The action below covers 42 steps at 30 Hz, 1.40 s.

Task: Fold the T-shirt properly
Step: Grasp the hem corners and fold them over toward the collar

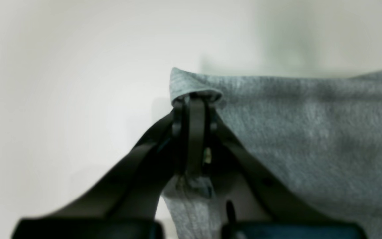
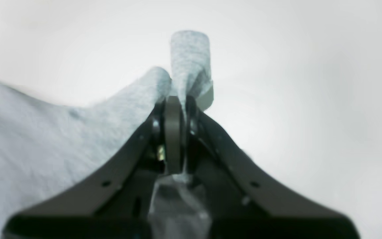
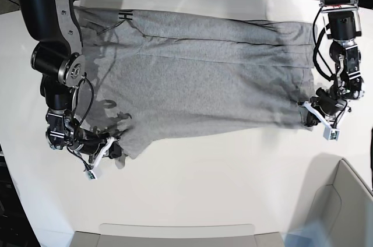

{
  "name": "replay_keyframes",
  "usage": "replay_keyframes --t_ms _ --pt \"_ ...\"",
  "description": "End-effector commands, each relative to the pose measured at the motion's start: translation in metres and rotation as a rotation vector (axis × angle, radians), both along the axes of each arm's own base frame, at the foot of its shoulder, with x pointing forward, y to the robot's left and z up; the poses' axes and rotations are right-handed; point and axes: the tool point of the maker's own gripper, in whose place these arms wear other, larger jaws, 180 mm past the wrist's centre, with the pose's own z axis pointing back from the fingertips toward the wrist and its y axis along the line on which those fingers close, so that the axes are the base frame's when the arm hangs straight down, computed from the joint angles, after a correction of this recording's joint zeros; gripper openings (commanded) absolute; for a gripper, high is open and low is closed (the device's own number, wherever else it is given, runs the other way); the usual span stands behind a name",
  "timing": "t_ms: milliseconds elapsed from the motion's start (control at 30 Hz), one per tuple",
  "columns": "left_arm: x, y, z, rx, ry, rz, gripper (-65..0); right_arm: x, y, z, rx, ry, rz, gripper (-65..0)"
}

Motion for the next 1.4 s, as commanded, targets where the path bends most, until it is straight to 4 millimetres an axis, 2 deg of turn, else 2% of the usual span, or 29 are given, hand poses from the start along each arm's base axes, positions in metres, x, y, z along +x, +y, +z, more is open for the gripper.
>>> replay_keyframes --t_ms 0,33,133,267,367,433,567,700,900,1100,1167,1233,1367 --pt "0.012 0.006 0.023 0.016 -0.07 -0.001 -65.0 0.024 -0.008 0.037 -0.006 -0.098 -0.006 -65.0" --pt "0.01 0.005 0.025 0.02 -0.076 -0.007 -65.0 0.022 -0.008 0.035 -0.031 -0.098 0.0 -65.0" --pt "0.006 0.003 0.023 0.024 -0.072 -0.013 -65.0 0.023 -0.004 0.051 -0.124 -0.172 0.015 -65.0" --pt "0.006 0.001 0.022 0.021 -0.071 -0.016 -65.0 0.014 -0.005 0.092 -0.284 -0.276 0.001 -65.0" --pt "0.008 0.0 0.027 0.027 -0.085 -0.023 -65.0 0.002 -0.012 0.111 -0.365 -0.304 -0.025 -65.0" --pt "0.001 -0.003 0.025 0.037 -0.07 -0.036 -65.0 -0.006 -0.018 0.111 -0.399 -0.291 -0.037 -65.0" --pt "-0.007 -0.014 0.033 0.07 -0.064 -0.083 -65.0 -0.025 -0.027 0.098 -0.438 -0.266 -0.045 -65.0" --pt "-0.022 -0.021 0.027 0.086 -0.035 -0.11 -65.0 -0.049 -0.032 0.087 -0.472 -0.26 -0.05 -65.0" --pt "-0.042 -0.033 0.025 0.105 -0.031 -0.156 -65.0 -0.085 -0.038 0.082 -0.518 -0.272 -0.064 -65.0" --pt "-0.057 -0.032 0.02 0.125 -0.007 -0.174 -65.0 -0.124 -0.05 0.082 -0.614 -0.221 -0.084 -65.0" --pt "-0.064 -0.027 0.016 0.126 0.007 -0.161 -65.0 -0.133 -0.047 0.082 -0.62 -0.221 -0.085 -65.0" --pt "-0.069 -0.018 0.021 0.132 -0.003 -0.136 -65.0 -0.143 -0.045 0.082 -0.626 -0.224 -0.085 -65.0" --pt "-0.083 -0.022 0.029 0.151 -0.02 -0.155 -65.0 -0.159 -0.042 0.078 -0.632 -0.214 -0.08 -65.0"
